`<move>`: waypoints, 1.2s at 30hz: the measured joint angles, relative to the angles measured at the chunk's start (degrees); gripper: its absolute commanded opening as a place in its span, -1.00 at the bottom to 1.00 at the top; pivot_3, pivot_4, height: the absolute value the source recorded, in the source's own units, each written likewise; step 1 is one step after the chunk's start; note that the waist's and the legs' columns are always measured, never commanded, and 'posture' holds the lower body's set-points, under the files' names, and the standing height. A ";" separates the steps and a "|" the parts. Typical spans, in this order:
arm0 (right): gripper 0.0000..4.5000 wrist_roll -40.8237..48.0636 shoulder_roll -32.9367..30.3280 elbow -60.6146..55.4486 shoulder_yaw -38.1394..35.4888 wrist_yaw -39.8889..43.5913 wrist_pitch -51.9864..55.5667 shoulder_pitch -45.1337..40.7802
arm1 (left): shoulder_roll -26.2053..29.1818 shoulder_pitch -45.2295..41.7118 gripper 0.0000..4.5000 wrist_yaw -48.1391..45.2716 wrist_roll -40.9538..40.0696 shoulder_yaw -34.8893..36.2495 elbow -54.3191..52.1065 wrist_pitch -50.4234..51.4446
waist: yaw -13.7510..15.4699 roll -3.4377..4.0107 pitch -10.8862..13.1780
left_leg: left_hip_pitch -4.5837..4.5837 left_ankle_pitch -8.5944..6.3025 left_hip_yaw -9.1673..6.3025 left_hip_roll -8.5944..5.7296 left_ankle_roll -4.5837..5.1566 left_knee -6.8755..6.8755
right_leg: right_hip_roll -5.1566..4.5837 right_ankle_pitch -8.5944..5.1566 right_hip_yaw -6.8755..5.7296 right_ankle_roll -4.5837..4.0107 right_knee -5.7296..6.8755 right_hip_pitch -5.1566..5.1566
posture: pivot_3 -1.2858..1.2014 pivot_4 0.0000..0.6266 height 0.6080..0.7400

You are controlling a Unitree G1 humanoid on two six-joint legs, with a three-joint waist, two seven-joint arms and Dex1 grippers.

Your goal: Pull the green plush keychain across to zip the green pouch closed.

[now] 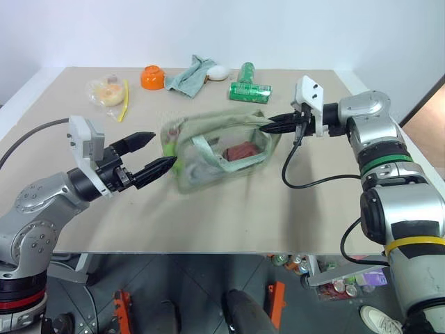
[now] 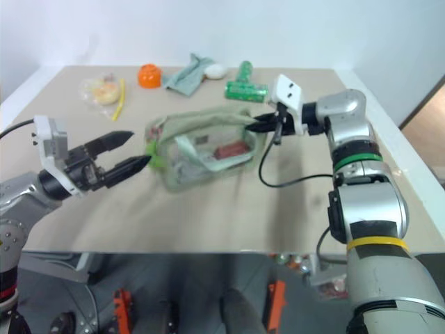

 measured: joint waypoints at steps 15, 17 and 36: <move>-0.99 9.70 -3.92 -47.34 -0.02 4.43 32.07 15.56 | 0.64 -5.40 1.00 -4.03 4.82 -0.76 7.30 -3.22 | 0.21 0.06 0.04 | -0.09 0.00 -0.12 0.02 0.00 -0.03 | 0.04 -0.17 -0.10 0.25 0.02 -0.07 | 0.03 -0.52 1.00; -0.99 10.49 -3.93 -51.04 0.10 3.11 34.51 17.27 | 0.58 -6.00 1.00 -4.64 5.04 -0.92 7.55 -3.97 | 0.23 0.05 0.03 | -0.09 0.00 -0.11 0.02 0.00 0.00 | 0.03 -0.17 -0.09 0.25 0.02 -0.06 | 0.03 -0.52 1.00; -0.99 11.75 -10.43 -62.51 0.40 -6.14 47.65 21.02 | 0.54 -5.74 1.00 -4.53 6.06 -0.79 7.76 -4.91 | 0.28 0.05 0.04 | -0.09 0.00 -0.10 0.02 0.00 0.02 | 0.03 -0.19 -0.08 0.30 0.01 -0.07 | 0.03 -0.52 1.00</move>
